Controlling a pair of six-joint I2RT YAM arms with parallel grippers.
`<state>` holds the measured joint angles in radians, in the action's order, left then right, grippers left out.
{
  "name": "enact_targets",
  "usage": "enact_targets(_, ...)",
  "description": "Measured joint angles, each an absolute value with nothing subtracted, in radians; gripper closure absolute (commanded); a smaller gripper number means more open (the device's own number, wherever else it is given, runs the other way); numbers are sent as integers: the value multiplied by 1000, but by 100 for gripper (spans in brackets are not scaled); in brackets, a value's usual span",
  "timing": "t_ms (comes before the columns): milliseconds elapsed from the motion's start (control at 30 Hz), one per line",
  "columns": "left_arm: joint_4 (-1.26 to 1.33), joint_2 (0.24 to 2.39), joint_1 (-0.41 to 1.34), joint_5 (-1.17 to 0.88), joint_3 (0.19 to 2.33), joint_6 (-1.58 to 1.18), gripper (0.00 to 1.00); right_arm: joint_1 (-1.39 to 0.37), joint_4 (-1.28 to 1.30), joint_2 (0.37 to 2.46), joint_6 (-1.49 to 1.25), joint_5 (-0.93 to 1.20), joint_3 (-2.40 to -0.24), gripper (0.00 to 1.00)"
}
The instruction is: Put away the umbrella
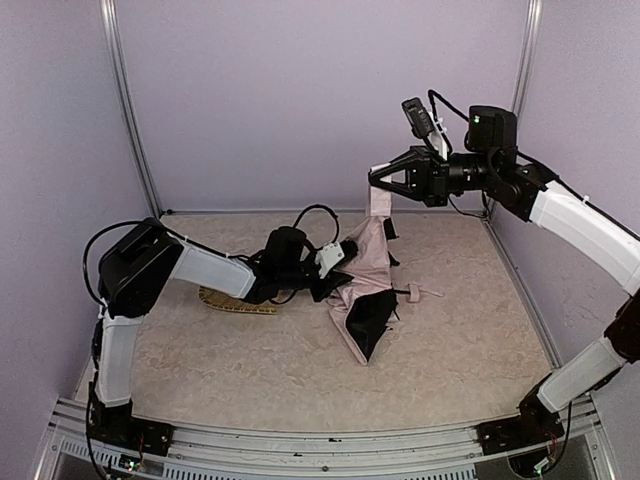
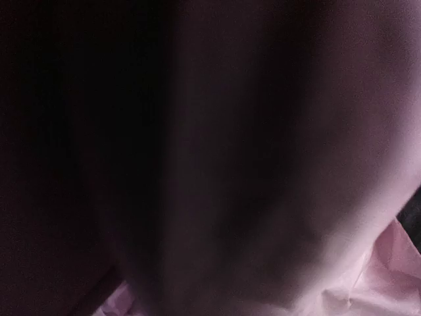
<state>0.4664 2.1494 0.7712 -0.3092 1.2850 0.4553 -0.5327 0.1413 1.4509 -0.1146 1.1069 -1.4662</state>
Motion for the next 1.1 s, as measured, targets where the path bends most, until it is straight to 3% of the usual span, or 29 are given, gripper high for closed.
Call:
enact_targets(67, 467, 2206, 776, -261, 1367, 408, 100, -543, 120, 1452, -136, 1108, -1444, 100)
enact_targets(200, 426, 2317, 777, -158, 1567, 313, 100, -607, 66, 1433, -156, 1104, -1316, 100)
enact_targets(400, 359, 2365, 717, -153, 1685, 194, 97, -788, -46, 1396, -220, 1045, -861, 100)
enact_targets(567, 311, 2365, 677, -259, 1686, 191, 92, -795, -183, 1396, -315, 931, -556, 100)
enact_targets(633, 290, 2365, 677, -284, 1689, 196, 80, -797, -229, 1398, -333, 917, -517, 100)
enact_targets(733, 229, 2374, 674, -313, 1732, 210, 36, -802, -294, 1431, -339, 912, -512, 100)
enact_targets(800, 186, 2374, 673, -321, 1754, 218, 19, -803, -325, 1473, -336, 908, -516, 100)
enact_targets(933, 104, 2362, 669, -296, 1747, 247, 3, -805, -335, 1536, -329, 905, -540, 100)
enact_targets(1100, 17, 2231, 647, -154, 1568, 312, 1, -820, -334, 1536, -315, 909, -582, 100)
